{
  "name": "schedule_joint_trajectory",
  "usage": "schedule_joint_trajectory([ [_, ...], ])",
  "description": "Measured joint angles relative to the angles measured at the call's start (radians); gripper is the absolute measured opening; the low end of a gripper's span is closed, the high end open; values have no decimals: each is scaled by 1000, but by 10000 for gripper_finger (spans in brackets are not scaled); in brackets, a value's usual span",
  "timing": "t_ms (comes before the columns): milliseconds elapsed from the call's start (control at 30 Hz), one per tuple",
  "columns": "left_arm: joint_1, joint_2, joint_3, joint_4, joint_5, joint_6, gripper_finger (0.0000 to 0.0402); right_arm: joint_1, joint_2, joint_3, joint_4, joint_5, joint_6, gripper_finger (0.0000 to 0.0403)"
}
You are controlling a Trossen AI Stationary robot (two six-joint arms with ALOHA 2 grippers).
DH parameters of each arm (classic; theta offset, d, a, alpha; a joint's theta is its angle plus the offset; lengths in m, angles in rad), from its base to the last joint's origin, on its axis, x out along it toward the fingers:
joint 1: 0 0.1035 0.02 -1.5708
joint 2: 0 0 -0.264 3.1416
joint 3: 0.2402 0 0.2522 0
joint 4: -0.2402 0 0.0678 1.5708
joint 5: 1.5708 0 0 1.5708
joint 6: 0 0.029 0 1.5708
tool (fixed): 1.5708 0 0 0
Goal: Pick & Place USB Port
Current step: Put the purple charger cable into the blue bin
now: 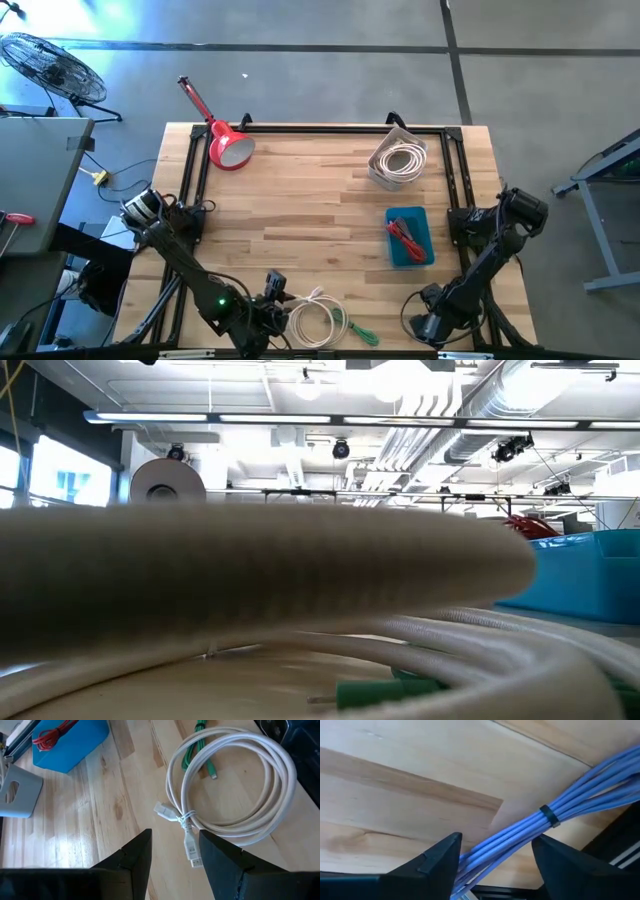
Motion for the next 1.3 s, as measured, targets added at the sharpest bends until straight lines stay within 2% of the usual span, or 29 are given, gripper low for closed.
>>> schedule_joint_trajectory([
  [133,0,0,0,0,0,-5,157,0,1,0,-17,33,-33,185],
  [333,0,0,0,1,14,-7,157,0,3,0,-38,85,-126,40],
  [400,0,0,0,1,19,-8,157,1,3,0,-45,120,-161,16],
  [733,0,0,0,7,19,-8,157,3,6,47,-88,215,-262,12],
  [967,0,0,0,8,4,-8,157,-8,11,231,-239,531,-396,8],
  [1167,0,0,0,10,-15,-8,157,-32,9,416,-344,808,-659,8],
  [1300,0,0,0,30,15,-10,157,-64,8,520,-408,952,-857,7],
])
